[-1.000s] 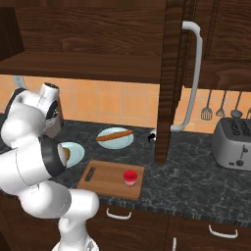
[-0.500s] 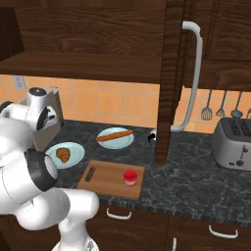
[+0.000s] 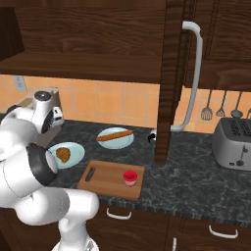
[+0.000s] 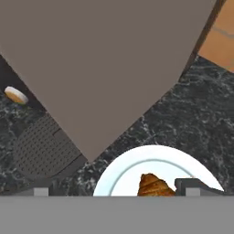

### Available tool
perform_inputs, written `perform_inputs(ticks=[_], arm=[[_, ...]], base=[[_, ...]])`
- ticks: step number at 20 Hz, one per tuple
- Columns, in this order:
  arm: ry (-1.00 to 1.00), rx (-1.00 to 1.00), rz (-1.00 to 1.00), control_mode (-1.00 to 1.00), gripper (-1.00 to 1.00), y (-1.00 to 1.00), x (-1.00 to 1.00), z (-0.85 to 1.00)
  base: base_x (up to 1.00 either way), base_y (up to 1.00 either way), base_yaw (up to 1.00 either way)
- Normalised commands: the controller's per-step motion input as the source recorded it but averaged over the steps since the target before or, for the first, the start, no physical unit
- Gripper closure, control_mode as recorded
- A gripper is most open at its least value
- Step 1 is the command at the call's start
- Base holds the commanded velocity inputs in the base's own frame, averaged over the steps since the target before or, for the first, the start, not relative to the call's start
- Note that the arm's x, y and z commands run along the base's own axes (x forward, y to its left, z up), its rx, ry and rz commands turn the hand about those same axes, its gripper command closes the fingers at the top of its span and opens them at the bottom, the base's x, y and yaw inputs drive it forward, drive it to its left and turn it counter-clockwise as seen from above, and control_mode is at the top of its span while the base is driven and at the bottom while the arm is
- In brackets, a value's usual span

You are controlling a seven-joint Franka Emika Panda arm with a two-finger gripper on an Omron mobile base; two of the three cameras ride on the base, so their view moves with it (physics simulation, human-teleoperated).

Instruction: From the different types of pastries on the counter, select a croissant and place it on the cutting board. Then retrieve a jar of jam from the cabinet and place it alongside the croissant on the cutting board.

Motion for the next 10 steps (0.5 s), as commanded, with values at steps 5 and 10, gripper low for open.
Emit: perform_inputs(ticks=[5,10], arm=[[0.20,-0.02,0.01,-1.00,-1.00,0.00,0.20,0.00],[0.41,-0.24,-0.08,-1.00,-1.00,0.00,0.02,-0.04]], base=[[0.00,0.00,0.00],[0.00,0.00,0.00]])
